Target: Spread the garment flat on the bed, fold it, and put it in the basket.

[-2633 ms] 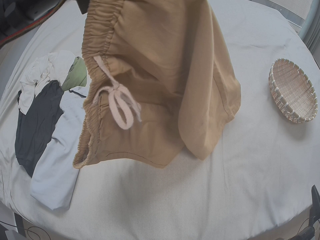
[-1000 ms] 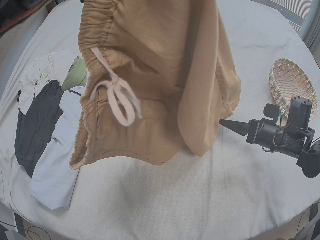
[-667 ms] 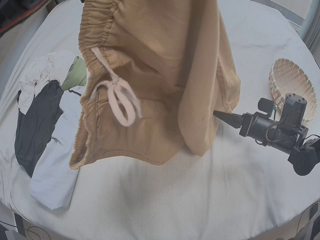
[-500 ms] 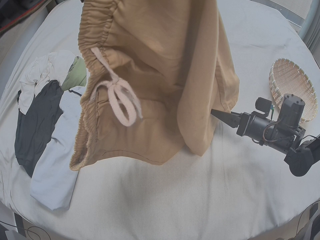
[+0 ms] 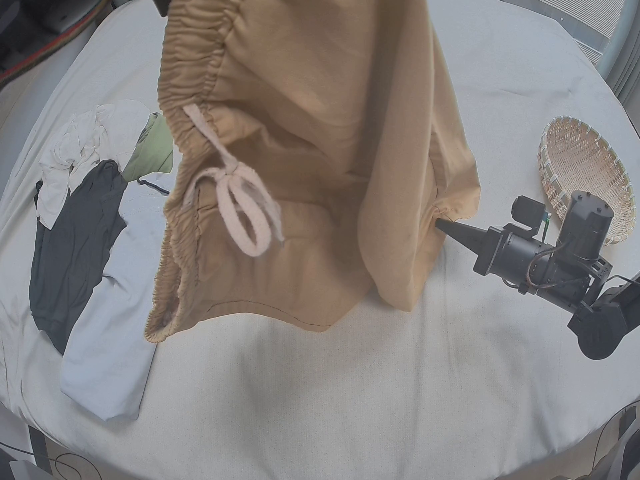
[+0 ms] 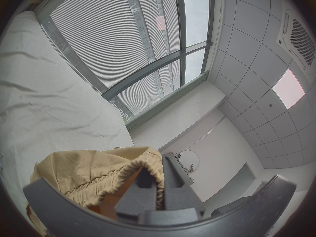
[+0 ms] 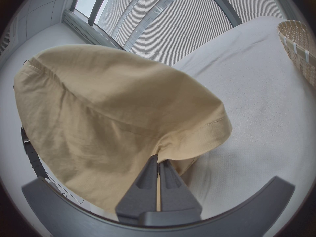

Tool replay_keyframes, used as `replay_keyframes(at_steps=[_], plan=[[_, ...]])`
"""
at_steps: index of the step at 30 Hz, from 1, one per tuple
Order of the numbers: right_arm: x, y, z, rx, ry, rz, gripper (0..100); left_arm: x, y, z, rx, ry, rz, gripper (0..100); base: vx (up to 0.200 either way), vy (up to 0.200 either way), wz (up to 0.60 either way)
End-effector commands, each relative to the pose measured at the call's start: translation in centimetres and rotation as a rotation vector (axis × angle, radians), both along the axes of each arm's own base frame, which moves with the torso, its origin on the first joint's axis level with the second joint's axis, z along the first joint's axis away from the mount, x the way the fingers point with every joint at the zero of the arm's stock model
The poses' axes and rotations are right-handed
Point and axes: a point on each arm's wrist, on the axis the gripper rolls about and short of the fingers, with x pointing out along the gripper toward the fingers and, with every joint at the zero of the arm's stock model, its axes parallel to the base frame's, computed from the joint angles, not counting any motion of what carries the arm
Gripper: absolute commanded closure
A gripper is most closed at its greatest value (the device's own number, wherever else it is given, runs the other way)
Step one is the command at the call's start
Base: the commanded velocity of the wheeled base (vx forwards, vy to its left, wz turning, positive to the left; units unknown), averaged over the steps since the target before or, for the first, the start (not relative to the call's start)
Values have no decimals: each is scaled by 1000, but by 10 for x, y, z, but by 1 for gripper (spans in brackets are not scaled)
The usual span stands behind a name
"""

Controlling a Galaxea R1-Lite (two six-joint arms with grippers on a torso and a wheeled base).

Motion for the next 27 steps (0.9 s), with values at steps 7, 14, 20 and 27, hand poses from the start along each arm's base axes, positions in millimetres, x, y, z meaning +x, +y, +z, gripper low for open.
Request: replay_keyframes(at_steps=[7,14,20,27], plan=[[-82,-34,43,138,-99,-8,100,2,16,-4,6,15,60,100,0,0,0],[-120,-50,70,273,-157,-10,100,15,22,-21,43,49,136,100,0,0,0],[-149,-65,85,284,-190,-34,100,25,32,-35,80,75,193,100,0,0,0],[-167,-74,109,341,-218,-39,100,27,29,-41,71,83,186,100,0,0,0]])
